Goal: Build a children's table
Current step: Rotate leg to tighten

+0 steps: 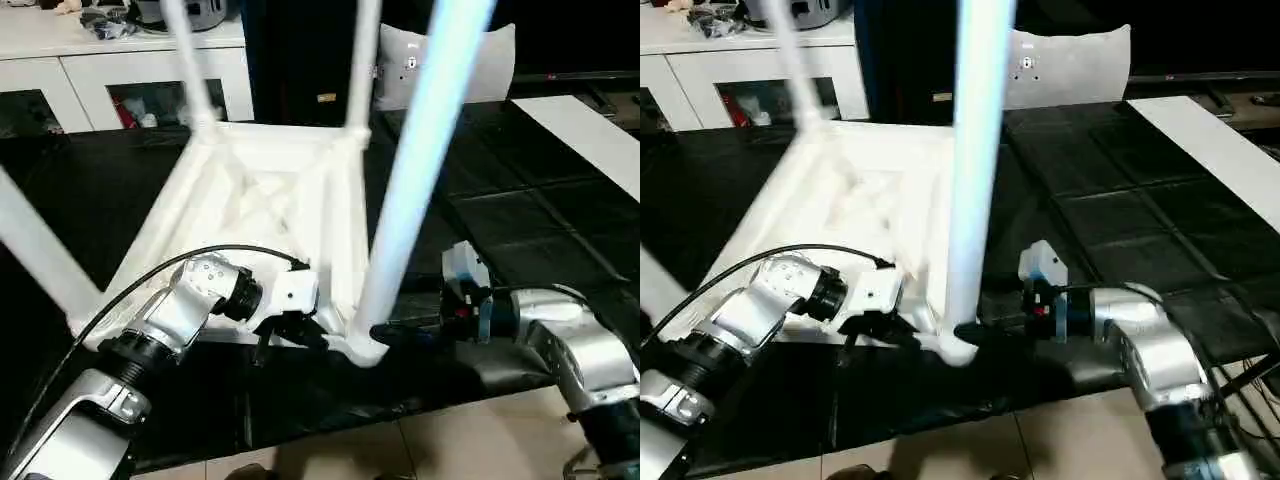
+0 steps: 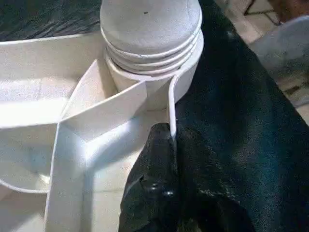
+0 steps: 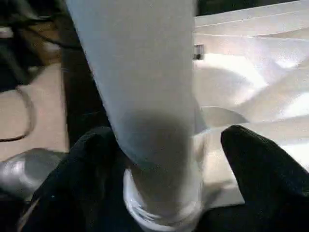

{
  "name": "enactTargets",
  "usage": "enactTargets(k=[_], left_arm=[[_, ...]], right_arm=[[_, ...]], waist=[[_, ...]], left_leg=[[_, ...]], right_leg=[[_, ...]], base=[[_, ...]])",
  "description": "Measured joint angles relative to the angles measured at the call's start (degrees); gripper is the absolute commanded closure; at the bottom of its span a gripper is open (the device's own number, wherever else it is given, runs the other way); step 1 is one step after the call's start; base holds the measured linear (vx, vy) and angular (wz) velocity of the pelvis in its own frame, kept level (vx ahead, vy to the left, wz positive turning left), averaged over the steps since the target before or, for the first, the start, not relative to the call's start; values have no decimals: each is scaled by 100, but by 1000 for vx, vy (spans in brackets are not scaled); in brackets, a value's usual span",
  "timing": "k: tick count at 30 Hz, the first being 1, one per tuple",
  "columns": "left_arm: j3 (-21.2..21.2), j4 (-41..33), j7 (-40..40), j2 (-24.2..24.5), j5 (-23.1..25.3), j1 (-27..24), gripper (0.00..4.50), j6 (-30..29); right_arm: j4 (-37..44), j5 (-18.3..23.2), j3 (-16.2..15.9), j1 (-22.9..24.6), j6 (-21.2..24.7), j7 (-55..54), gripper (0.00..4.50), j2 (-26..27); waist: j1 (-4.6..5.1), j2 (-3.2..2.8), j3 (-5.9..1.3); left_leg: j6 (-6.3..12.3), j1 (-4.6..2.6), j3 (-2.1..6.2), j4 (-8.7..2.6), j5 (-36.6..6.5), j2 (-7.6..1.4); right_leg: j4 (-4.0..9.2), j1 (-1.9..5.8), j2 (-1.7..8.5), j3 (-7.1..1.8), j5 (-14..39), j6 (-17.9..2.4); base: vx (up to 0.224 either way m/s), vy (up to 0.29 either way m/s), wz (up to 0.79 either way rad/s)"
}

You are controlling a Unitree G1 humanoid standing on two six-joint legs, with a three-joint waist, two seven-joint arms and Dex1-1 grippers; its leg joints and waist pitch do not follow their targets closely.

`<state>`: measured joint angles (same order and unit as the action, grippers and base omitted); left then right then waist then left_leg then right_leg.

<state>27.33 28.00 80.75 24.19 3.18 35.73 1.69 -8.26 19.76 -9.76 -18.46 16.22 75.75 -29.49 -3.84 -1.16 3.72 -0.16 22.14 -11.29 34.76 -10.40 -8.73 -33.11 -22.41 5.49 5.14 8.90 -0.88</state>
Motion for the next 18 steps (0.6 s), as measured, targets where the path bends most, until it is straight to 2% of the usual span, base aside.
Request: enactTargets(k=[4, 7, 9, 18], left_arm=[[26, 34, 107, -33, 0, 32, 450, 131], [60, 66, 148, -62, 0, 75, 450, 195], [68, 96, 156, -85, 0, 93, 450, 228], [84, 199, 275, -92, -6, 125, 450, 334]], right_arm=[[-56, 34, -104, -59, 88, 234, 126, -2], [-95, 35, -203, -83, 119, 360, 140, -40], [-100, 34, -224, -88, 125, 436, 172, -51], [-115, 29, -266, -140, 209, 454, 238, -77]], waist=[[-26, 2, -1], [-85, 3, -2], [-123, 3, -2], [-143, 6, -3]], left_leg=[[0, 0, -9, 0, 0, -8], [1, 0, -15, -1, 0, -12], [1, 0, -17, -2, 0, -15], [0, -1, -17, -5, 0, -17]], right_leg=[[-3, -1, -1, 1, -4, -6], [-4, -2, -1, 2, -4, -7], [-5, -3, -2, 2, -4, -6], [-7, -2, -3, 5, -1, -2]], base=[[0, 0, 0], [0, 0, 0], [0, 0, 0], [0, 0, 0]])
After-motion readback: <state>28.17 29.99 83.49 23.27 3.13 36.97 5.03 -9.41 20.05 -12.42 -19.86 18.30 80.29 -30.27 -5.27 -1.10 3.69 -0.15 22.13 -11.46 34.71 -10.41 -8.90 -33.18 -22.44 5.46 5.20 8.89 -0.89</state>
